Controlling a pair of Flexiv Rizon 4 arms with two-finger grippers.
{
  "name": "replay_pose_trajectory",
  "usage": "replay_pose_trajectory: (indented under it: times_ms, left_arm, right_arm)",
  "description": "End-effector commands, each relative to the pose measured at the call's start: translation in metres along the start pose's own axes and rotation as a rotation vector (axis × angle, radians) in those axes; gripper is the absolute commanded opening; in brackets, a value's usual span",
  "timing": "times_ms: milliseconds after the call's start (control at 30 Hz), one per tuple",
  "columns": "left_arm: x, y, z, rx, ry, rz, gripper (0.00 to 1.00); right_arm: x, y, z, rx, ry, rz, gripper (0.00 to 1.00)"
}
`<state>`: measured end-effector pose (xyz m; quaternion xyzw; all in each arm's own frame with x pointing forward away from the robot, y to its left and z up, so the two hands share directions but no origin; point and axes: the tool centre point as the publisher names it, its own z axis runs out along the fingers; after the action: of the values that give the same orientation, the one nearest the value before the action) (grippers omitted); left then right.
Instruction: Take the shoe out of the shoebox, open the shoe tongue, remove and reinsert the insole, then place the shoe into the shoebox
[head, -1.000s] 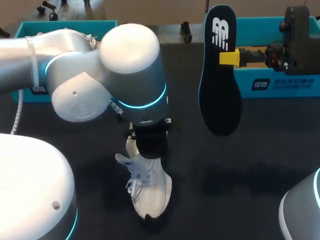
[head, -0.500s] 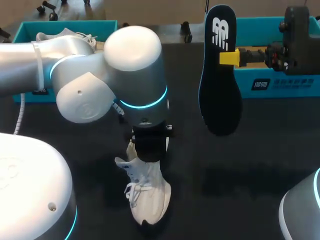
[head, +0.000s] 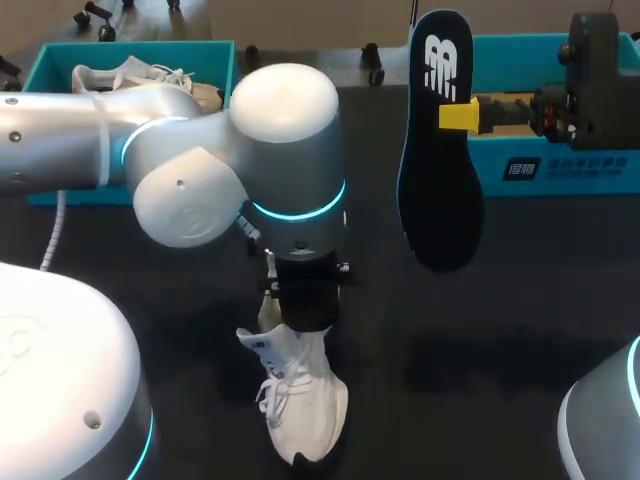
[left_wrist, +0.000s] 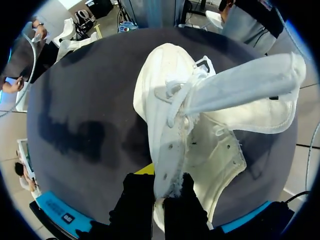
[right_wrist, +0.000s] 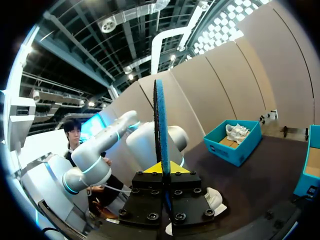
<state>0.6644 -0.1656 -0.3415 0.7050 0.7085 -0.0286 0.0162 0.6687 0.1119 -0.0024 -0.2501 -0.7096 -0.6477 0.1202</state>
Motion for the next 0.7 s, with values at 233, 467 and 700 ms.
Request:
replay_pose_trajectory:
  times_ms: [233, 467, 700]
  left_arm:
    - [-0.012, 0.004, 0.019, 0.002, 0.041, 0.007, 0.0]
    - [-0.016, 0.007, 0.029, -0.006, 0.067, 0.002, 0.0]
    - [-0.019, 0.012, 0.039, -0.005, 0.078, -0.008, 0.13]
  right_arm:
    - [0.0, 0.0, 0.002, 0.001, -0.002, 0.001, 0.0]
    - [0.0, 0.0, 0.002, 0.001, -0.002, 0.001, 0.0]
    - [0.0, 0.0, 0.002, 0.001, -0.002, 0.001, 0.0]
